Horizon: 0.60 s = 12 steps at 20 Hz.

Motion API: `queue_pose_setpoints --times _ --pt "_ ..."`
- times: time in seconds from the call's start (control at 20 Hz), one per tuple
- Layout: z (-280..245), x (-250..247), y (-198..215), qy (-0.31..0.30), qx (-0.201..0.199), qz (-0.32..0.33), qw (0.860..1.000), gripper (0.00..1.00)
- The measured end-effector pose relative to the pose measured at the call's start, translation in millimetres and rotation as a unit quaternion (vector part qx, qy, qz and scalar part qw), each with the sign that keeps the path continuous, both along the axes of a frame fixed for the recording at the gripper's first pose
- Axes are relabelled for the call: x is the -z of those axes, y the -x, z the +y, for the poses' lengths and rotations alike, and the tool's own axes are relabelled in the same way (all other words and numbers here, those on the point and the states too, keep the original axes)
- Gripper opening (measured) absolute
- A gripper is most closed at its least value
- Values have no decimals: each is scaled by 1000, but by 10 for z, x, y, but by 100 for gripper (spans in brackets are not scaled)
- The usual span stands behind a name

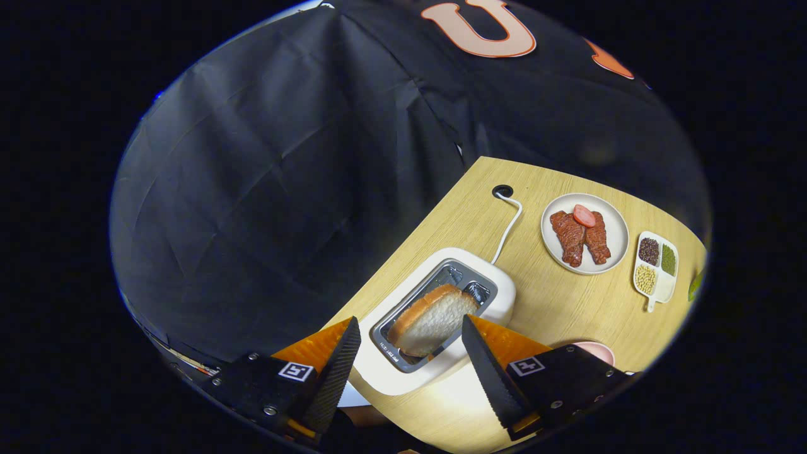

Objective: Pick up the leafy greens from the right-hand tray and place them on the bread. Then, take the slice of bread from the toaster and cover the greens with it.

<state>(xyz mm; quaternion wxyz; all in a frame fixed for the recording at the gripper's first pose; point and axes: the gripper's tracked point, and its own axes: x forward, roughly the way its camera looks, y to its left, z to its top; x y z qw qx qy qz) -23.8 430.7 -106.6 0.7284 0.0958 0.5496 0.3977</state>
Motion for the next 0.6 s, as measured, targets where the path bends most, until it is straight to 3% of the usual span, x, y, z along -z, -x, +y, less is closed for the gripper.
queue_pose_setpoints --times 0.35,0.6 --pt "150 279 -5 49 14 15 999 88" --pt "115 397 -13 61 39 33 997 71"
